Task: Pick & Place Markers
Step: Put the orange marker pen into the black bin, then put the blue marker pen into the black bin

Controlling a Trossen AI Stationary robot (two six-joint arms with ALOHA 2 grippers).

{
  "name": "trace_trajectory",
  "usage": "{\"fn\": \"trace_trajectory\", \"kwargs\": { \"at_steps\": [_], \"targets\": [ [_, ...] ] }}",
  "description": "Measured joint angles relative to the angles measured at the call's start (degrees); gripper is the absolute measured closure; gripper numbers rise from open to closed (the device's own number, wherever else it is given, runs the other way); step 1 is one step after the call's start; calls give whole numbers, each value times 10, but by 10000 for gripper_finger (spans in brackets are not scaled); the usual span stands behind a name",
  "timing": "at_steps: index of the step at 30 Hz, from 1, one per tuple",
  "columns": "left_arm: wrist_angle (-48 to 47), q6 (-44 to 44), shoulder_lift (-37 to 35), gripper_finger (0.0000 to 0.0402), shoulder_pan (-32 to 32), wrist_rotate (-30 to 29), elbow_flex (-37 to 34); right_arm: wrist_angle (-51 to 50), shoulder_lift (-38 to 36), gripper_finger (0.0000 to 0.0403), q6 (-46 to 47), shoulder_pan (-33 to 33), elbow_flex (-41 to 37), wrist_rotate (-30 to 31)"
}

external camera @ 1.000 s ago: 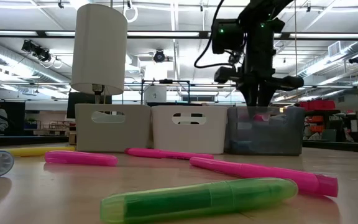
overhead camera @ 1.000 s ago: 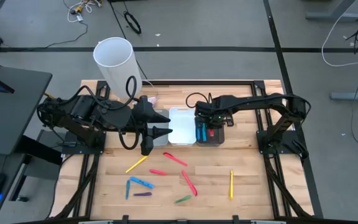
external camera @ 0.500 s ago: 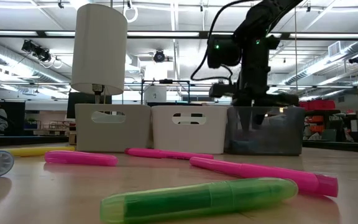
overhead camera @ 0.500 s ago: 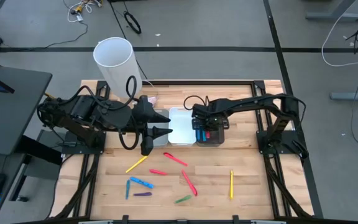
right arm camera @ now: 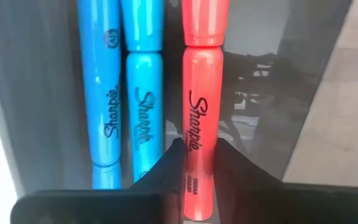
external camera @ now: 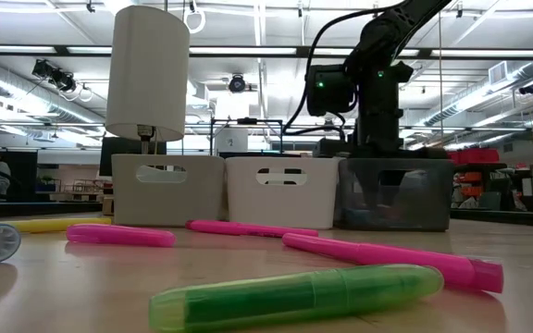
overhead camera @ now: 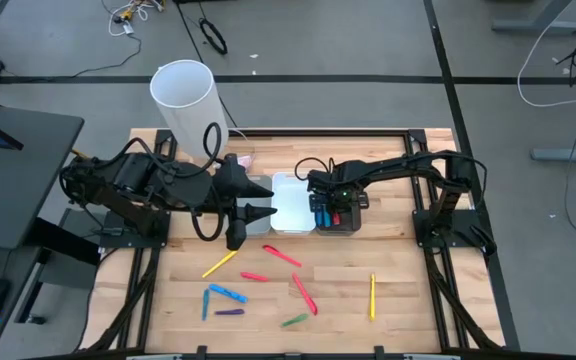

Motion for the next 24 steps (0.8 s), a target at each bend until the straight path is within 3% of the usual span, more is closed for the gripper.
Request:
{"fn": "trace_trajectory", "kwargs": {
  "at_steps": [8, 12, 17, 24],
  "targets": [
    [-1, 0, 0, 223, 0, 0, 0, 0, 0, 229, 0, -5, 0, -9],
    [-2, 0, 0, 223, 0, 0, 0, -1, 0, 190, -7, -5, 0, -11],
    [-2, 0, 0, 223, 0, 0, 0, 0, -1, 181, -21, -5, 0, -17],
    [-9, 0, 0, 223, 0, 0, 0, -23, -11, 199, -54, -6, 29, -11]
  ]
}}
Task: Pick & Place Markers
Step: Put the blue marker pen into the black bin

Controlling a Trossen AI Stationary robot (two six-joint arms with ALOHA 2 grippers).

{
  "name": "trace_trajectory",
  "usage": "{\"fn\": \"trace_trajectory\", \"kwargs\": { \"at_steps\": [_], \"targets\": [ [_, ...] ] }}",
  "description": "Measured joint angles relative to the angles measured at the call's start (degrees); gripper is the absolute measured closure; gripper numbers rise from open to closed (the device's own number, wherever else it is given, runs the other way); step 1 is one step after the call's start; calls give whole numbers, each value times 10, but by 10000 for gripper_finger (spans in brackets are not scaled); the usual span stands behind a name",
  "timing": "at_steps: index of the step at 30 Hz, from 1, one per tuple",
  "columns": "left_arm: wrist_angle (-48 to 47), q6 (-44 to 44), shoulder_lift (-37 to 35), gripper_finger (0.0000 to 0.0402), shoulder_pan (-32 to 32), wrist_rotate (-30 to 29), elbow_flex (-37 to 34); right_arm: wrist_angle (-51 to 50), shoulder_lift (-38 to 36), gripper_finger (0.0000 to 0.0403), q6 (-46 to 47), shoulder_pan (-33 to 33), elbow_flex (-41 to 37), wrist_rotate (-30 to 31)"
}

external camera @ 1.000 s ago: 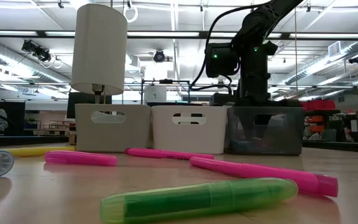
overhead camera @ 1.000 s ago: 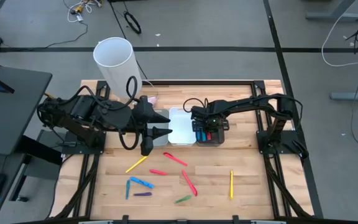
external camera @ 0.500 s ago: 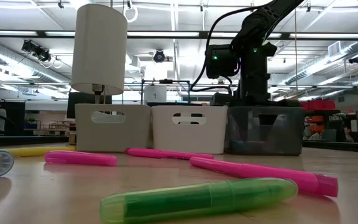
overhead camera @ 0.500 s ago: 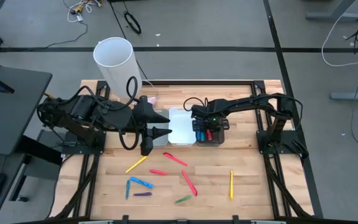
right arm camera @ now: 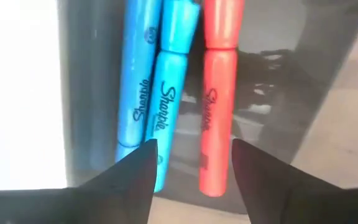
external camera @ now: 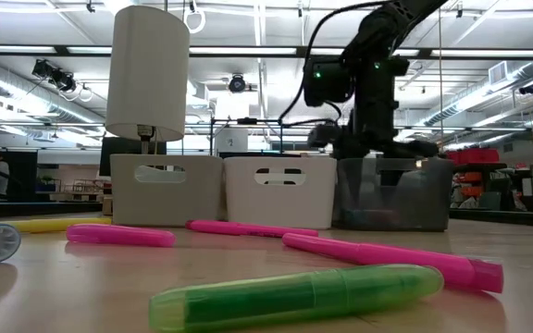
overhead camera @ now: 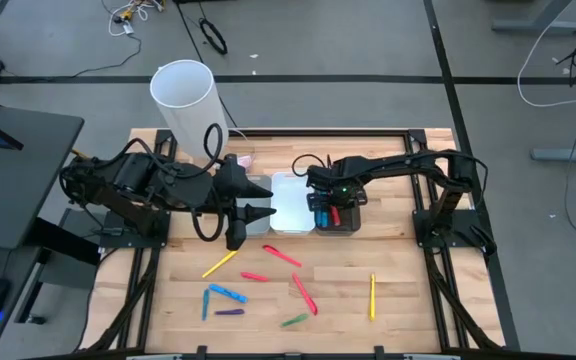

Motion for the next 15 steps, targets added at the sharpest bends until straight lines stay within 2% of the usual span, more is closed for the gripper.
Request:
{"fn": "trace_trajectory", "kwargs": {
  "at_steps": [7, 15],
  "targets": [
    [-1, 0, 0, 223, 0, 0, 0, -63, -3, 220, -53, -2, 84, 17],
    [-11, -4, 0, 223, 0, 0, 0, -86, -3, 240, -178, 18, 186, 13]
  ]
}}
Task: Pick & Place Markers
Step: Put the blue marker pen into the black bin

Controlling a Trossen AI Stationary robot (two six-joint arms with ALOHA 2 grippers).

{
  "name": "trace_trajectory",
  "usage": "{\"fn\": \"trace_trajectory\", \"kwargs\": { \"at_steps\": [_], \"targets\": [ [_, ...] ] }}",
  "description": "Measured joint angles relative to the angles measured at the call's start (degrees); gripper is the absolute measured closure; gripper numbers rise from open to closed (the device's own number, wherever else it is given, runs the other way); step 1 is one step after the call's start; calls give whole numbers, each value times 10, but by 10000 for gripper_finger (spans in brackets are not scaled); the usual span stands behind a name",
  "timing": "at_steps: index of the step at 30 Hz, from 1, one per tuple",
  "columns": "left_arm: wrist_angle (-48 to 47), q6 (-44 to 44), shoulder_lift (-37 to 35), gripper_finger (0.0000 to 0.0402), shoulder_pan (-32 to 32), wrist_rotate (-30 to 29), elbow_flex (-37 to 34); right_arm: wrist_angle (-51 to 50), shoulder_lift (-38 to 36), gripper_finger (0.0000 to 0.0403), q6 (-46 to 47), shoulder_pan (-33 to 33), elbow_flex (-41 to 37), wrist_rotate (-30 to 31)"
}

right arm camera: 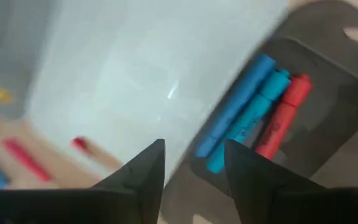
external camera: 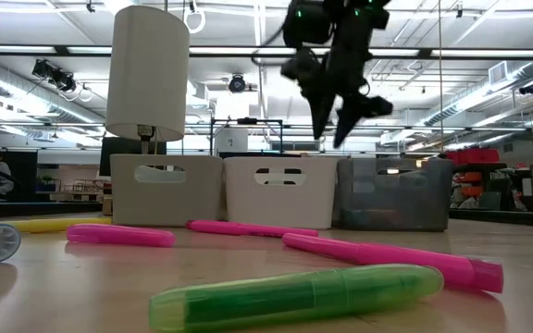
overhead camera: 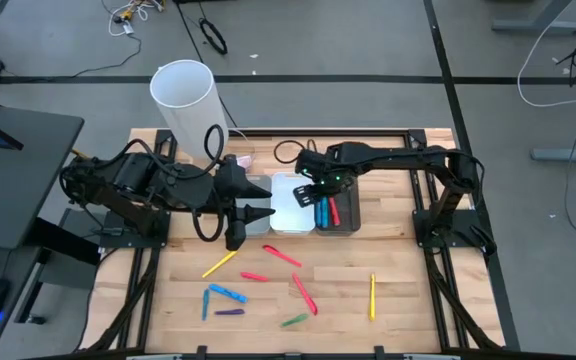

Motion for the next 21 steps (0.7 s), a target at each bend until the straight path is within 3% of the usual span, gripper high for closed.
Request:
{"fn": "trace_trajectory", "kwargs": {
  "at_steps": [6, 10, 17, 21],
  "targets": [
    [-5, -2, 0, 223, 8, 1, 0, -42, 0, 273, -68, 28, 68, 0],
    [-22, -9, 0, 223, 21, 37, 0, -87, 0, 309, -109, 50, 108, -1],
    [-80, -124, 1, 223, 34, 52, 0, -146, -23, 387, -155, 79, 129, 0],
    [-138, -216, 2, 223, 33, 46, 1, -169, -42, 395, -175, 86, 129, 17]
  ]
}}
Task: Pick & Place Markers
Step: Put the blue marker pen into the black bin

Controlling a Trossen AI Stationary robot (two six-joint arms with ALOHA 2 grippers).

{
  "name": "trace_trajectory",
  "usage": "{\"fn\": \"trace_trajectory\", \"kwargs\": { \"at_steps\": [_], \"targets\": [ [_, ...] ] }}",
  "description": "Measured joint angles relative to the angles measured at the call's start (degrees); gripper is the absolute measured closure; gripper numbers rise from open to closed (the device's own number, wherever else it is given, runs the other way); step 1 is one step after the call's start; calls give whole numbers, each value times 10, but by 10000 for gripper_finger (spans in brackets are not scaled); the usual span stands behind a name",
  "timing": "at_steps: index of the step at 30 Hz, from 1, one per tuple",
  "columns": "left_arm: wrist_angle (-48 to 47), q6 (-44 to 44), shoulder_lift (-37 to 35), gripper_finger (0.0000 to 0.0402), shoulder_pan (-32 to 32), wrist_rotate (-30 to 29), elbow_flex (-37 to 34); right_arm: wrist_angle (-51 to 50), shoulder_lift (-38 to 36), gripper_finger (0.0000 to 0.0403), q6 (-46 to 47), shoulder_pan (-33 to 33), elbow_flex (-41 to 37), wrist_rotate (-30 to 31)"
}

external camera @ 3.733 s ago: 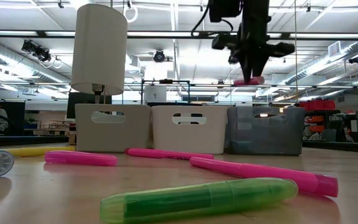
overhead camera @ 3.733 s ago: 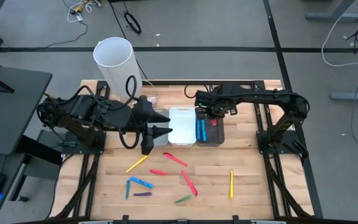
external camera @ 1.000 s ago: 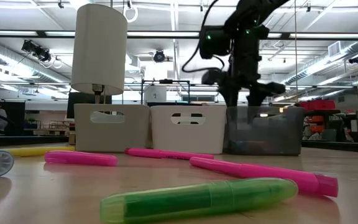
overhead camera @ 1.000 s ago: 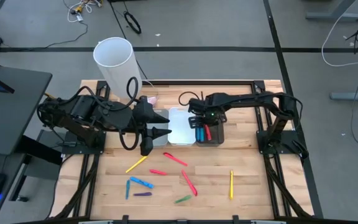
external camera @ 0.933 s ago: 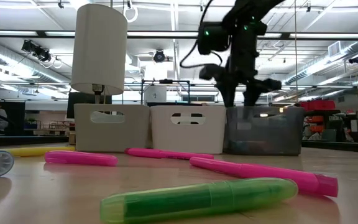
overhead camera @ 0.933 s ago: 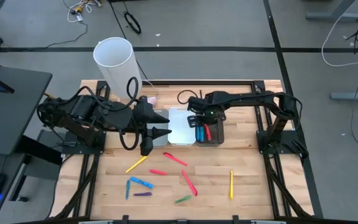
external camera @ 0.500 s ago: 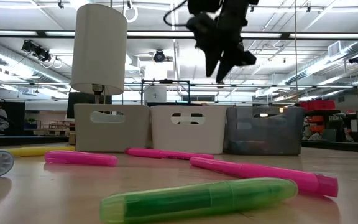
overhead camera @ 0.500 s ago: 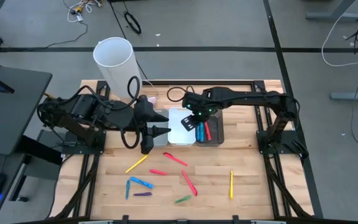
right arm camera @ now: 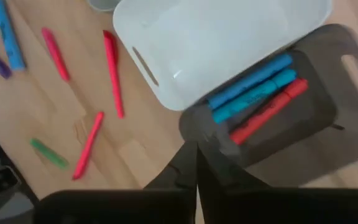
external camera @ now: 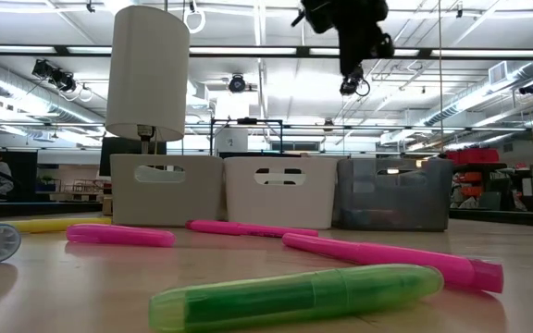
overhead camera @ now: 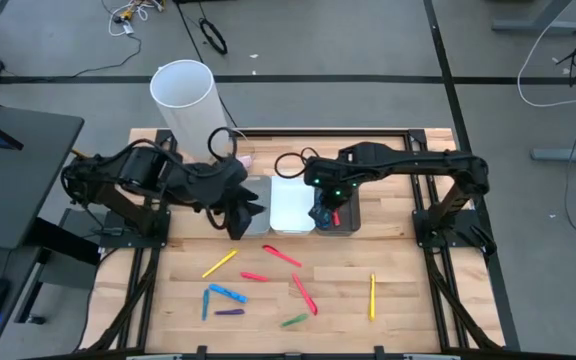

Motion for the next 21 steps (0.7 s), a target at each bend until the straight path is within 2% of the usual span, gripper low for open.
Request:
{"fn": "trace_trajectory", "kwargs": {
  "at_steps": [5, 10, 17, 21],
  "targets": [
    [-57, -99, 3, 223, -8, -1, 0, -12, -19, 398, -38, 0, 0, 3],
    [-100, -149, 3, 223, -15, 17, 0, -16, -33, 397, -78, 1, 0, 3],
    [-204, -156, 3, 223, -15, 109, 0, -23, -40, 401, -116, 1, 0, 3],
    [-223, -115, 2, 223, -15, 157, 0, -25, -40, 400, -128, 4, 0, 3]
  ]
}}
